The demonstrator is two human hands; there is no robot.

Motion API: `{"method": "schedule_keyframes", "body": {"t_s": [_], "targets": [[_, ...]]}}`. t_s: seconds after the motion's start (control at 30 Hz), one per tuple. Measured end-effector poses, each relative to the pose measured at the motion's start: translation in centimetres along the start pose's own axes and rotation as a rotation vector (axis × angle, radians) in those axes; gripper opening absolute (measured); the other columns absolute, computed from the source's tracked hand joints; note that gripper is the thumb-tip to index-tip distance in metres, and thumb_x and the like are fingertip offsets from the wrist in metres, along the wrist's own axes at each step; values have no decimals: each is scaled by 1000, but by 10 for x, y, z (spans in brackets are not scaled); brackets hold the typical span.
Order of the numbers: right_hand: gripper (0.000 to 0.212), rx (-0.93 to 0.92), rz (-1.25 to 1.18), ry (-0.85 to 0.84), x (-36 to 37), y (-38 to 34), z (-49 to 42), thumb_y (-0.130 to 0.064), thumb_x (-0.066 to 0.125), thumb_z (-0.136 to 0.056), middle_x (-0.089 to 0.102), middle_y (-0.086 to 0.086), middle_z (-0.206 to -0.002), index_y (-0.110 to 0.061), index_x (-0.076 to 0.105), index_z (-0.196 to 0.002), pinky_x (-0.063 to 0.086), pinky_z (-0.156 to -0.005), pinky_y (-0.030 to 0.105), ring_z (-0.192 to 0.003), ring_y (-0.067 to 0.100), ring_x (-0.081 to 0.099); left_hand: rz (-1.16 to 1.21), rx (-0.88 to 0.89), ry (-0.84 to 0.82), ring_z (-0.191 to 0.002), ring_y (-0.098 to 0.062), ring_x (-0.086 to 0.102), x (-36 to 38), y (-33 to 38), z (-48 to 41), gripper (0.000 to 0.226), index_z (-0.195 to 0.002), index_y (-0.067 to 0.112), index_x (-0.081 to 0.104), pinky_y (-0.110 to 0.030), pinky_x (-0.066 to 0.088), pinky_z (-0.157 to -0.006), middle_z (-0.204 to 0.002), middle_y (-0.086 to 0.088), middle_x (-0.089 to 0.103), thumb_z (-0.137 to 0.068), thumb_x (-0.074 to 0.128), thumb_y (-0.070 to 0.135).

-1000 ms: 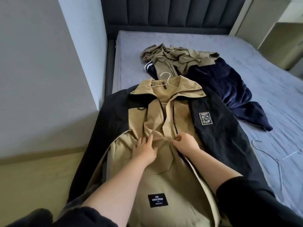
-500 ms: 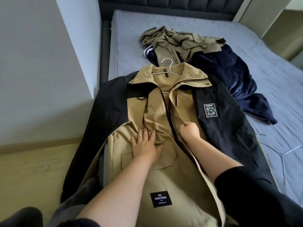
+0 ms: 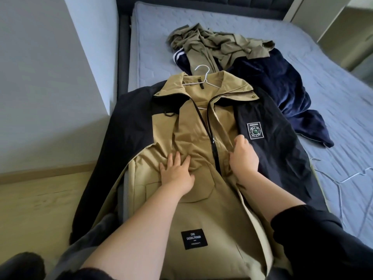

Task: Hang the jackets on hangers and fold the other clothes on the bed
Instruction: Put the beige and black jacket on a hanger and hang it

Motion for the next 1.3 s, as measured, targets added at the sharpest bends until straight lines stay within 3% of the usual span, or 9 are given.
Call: {"method": "schedule_keyframes", "body": {"t_s": [0.13,0.23,0.33,0.47,0.63,0.83,0.93,1.07,1.3], "targets": [[32,-473,297,128,-1,-32,6,5,74,-55,56,12,-83,-7,59,-81,45,-61,38,-74,33,55,44,53,2,-147,-22,-11,-1,2,2,60,-152,34,7,-51,0,-117,-161,-2,-7,-98,28,52],[24,-644,167,-49,2,-51,15,4,71,-56,57,10,-73,-7,57,-72,43,-54,34,-65,33,58,27,54,-9,-147,-22,-11,-1,1,2,59,-152,34,7,-51,0,-118,-161,-1,-7,-99,29,50],[11,-320,21,-215,9,-53,13,-18,52,-91,59,7,-88,-8,55,-94,39,-62,32,-83,32,58,25,47,-16,-147,-21,-10,-2,2,1,57,-152,34,8,-50,0,-118,-161,-1,-6,-100,29,46],[28,-26,-86,-383,22,-51,1,-38,53,-94,55,2,-90,-12,54,-103,42,-70,31,-89,29,57,29,49,-14,-147,-21,-10,-1,0,1,56,-152,33,9,-49,0,-117,-161,-1,-7,-101,29,43],[17,65,-136,-469,35,-45,-10,-28,57,-90,62,7,-89,-12,59,-85,43,-68,28,-87,28,60,45,79,2,-147,-20,-6,1,-4,1,55,-152,31,14,-48,2,-118,-161,-1,0,-100,33,40],[28,288,-670,-478,18,-32,-6,-6,50,-88,56,4,-58,-8,58,-61,43,-54,23,-51,17,50,296,67,220,-118,-22,46,-24,3,1,31,-119,22,61,-39,34,-104,-121,-1,56,-94,44,31],[29,168,-702,-341,-17,-27,-13,-4,51,-90,54,2,-52,-6,61,-62,42,-49,20,-42,10,47,508,108,272,-104,-21,55,-39,16,1,25,-110,20,67,-33,46,-87,-111,-1,61,-92,52,28],[30,-36,-604,-265,-59,-35,-15,-8,51,-91,53,-1,-54,-10,60,-62,41,-55,19,-50,12,46,651,101,251,-95,-16,56,-47,31,1,23,-101,19,68,-26,44,-78,-104,3,59,-87,62,36],[40,-285,-433,-231,-95,-54,-9,-5,49,-92,60,1,-67,-25,51,-57,36,-54,12,-55,2,46,763,106,317,-74,-13,57,-59,53,8,39,-78,17,57,-30,48,-65,-77,5,61,-76,67,55]]}}
Point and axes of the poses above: each hand's wrist, its own z-axis away from the middle knuckle, its own x-axis out of the palm, y = z × x, the point moved 4 cm from there along -z, towards the middle knuckle
